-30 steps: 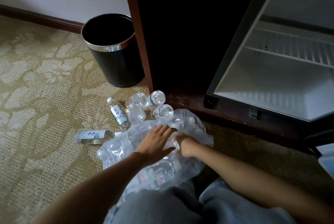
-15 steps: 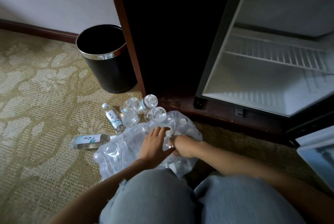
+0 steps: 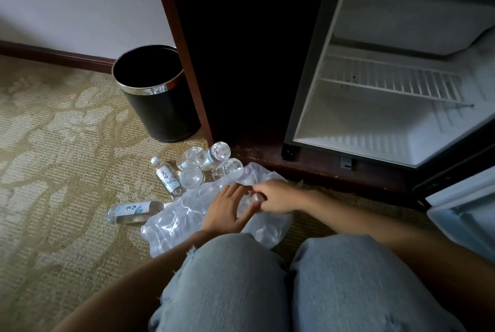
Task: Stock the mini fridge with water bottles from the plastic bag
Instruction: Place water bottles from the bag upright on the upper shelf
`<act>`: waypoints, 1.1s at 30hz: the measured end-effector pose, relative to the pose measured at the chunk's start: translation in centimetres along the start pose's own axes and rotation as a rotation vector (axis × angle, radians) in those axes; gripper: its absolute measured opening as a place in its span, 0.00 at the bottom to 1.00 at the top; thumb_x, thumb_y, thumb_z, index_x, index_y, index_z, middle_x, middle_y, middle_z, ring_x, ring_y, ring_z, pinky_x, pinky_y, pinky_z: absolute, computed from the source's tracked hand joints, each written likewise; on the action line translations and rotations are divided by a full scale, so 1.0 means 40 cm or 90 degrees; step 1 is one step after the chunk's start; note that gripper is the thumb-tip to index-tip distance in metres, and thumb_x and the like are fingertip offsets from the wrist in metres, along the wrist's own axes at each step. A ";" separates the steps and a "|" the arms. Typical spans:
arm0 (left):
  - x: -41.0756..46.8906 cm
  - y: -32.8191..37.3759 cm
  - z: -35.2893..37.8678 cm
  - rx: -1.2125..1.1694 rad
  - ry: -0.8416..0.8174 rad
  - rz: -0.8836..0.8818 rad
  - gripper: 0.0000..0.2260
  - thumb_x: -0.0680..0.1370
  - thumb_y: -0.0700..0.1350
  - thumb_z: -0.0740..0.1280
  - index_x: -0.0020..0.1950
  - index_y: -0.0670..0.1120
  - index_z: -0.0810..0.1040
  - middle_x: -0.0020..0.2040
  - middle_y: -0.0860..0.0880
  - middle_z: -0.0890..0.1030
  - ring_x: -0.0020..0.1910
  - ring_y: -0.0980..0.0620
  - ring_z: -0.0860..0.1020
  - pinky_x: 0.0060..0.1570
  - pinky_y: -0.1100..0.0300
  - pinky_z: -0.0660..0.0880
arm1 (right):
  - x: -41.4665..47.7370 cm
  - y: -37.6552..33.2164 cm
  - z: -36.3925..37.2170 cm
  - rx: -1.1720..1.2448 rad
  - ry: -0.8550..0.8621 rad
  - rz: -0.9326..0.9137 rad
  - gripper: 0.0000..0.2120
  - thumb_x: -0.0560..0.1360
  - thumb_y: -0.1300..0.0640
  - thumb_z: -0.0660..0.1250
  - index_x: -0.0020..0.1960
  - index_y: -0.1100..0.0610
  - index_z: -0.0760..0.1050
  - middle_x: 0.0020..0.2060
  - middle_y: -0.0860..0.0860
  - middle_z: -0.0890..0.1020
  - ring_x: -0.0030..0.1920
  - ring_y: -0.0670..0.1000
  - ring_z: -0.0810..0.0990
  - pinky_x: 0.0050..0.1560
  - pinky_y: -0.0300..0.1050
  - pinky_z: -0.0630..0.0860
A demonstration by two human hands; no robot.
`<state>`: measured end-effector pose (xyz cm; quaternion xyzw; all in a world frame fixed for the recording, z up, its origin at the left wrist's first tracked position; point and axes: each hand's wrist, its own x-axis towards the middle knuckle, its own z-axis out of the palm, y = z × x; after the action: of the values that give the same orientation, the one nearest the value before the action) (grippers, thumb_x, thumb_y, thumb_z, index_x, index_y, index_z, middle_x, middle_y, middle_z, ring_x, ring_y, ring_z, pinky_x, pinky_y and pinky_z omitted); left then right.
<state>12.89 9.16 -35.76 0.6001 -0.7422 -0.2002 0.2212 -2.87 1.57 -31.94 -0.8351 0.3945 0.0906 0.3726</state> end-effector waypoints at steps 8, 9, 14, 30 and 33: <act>0.047 0.046 -0.004 -0.078 -0.024 -0.121 0.34 0.67 0.71 0.63 0.66 0.52 0.71 0.54 0.56 0.72 0.53 0.57 0.70 0.53 0.59 0.70 | -0.014 0.063 -0.063 0.284 0.251 0.081 0.15 0.74 0.42 0.65 0.37 0.52 0.72 0.30 0.48 0.74 0.33 0.48 0.72 0.39 0.49 0.70; 0.057 0.053 -0.003 -0.073 -0.041 -0.135 0.35 0.66 0.69 0.67 0.68 0.52 0.70 0.54 0.56 0.71 0.53 0.56 0.70 0.52 0.59 0.70 | -0.018 0.064 -0.079 0.274 0.291 0.079 0.15 0.75 0.42 0.65 0.37 0.52 0.72 0.30 0.47 0.73 0.32 0.47 0.72 0.37 0.47 0.69; 0.146 0.116 -0.012 -0.141 -0.078 -0.201 0.31 0.64 0.65 0.73 0.61 0.51 0.74 0.58 0.52 0.67 0.56 0.54 0.68 0.52 0.60 0.69 | -0.068 0.053 -0.205 0.213 0.445 0.046 0.18 0.79 0.48 0.61 0.33 0.53 0.68 0.26 0.47 0.69 0.28 0.45 0.67 0.33 0.43 0.63; 0.328 0.356 -0.117 -0.374 -0.045 -0.232 0.24 0.64 0.53 0.79 0.54 0.44 0.78 0.47 0.50 0.83 0.46 0.53 0.82 0.49 0.56 0.80 | -0.230 0.051 -0.353 0.574 0.560 0.030 0.17 0.74 0.44 0.68 0.53 0.57 0.79 0.45 0.49 0.82 0.47 0.52 0.82 0.49 0.50 0.79; 0.374 0.412 -0.127 -0.348 0.000 -0.222 0.25 0.64 0.54 0.78 0.56 0.46 0.77 0.48 0.51 0.82 0.47 0.54 0.81 0.48 0.58 0.79 | -0.266 0.080 -0.368 0.578 0.566 0.027 0.15 0.76 0.46 0.65 0.56 0.55 0.77 0.49 0.51 0.82 0.48 0.49 0.80 0.47 0.46 0.79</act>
<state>-0.17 -2.36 -20.99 0.6368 -0.5467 -0.4270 0.3366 -14.44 -3.66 -18.55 -0.5437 0.5269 -0.4339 0.4883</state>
